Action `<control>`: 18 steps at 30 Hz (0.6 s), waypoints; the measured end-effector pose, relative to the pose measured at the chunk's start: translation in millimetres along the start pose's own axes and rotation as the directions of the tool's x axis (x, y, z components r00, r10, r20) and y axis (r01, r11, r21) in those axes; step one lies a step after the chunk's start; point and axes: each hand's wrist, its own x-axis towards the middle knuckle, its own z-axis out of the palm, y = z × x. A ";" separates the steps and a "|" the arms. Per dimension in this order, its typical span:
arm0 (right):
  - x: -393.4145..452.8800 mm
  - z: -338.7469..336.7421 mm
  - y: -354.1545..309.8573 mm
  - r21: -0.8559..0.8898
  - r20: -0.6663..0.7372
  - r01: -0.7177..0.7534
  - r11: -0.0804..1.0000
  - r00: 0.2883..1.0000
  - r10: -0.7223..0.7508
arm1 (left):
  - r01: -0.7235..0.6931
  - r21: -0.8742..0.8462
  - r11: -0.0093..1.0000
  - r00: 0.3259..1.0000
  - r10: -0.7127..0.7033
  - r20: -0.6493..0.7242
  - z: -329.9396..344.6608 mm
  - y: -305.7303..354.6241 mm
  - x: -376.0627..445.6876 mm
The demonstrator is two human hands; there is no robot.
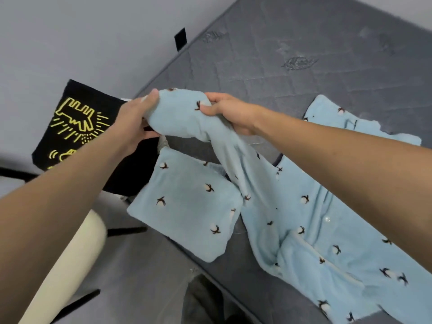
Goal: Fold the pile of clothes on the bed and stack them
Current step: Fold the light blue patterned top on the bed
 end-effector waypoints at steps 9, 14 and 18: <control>-15.5 0.4 -12.4 -0.040 0.013 -0.030 0.999 0.999 0.030 | -0.166 -0.083 0.983 0.986 0.165 -0.016 -16.1 10.7 -39.3; 15.4 33.8 13.0 -0.022 0.008 -0.138 0.990 0.990 0.138 | -0.098 -0.002 0.995 0.971 0.095 -0.220 -45.4 -27.6 -28.5; 58.4 49.0 38.9 -0.308 -0.198 -0.024 0.951 0.980 -0.039 | 0.071 0.072 0.995 0.928 -0.040 -0.370 -73.8 -54.5 -5.4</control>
